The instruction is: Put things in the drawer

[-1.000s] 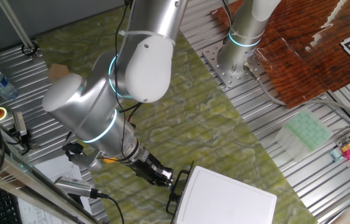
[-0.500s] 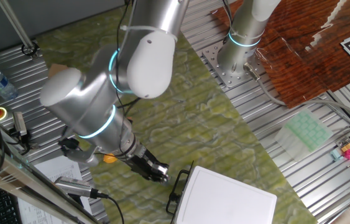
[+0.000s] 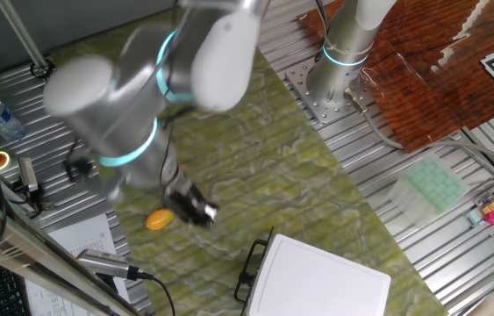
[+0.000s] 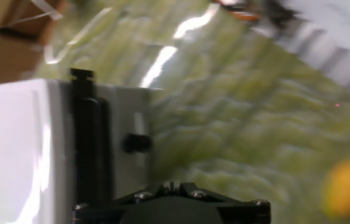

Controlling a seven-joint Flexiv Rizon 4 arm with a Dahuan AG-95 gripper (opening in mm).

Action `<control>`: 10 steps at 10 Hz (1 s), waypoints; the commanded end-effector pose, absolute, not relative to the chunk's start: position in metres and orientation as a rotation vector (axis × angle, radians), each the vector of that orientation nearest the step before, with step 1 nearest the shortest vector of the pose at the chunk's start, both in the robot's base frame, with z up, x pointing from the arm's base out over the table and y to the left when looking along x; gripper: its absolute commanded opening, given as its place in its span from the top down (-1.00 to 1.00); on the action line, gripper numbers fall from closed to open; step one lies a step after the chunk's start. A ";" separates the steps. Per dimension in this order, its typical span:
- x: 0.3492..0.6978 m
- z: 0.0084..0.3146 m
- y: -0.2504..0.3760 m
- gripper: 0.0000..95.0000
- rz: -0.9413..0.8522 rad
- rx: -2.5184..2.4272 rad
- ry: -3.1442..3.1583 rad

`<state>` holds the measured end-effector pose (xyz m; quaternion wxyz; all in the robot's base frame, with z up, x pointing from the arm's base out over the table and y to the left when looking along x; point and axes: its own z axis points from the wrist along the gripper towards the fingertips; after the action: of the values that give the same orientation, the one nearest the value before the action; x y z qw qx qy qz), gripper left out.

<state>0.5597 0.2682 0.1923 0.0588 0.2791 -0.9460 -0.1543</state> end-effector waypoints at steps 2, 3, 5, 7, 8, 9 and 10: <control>0.560 0.215 0.204 1.00 0.132 0.466 -3.115; 0.559 0.219 0.197 1.00 0.150 0.438 -3.121; 0.557 0.219 0.173 1.00 0.151 0.492 -3.130; 0.553 0.211 0.158 1.00 0.153 0.582 -3.119; 0.553 0.211 0.157 1.00 0.150 0.604 -3.114; 0.554 0.211 0.159 1.00 0.134 0.629 -3.109; 0.554 0.211 0.159 1.00 0.087 0.615 -3.120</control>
<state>0.5532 0.1608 0.2109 -0.0321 0.1607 -0.9829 0.0840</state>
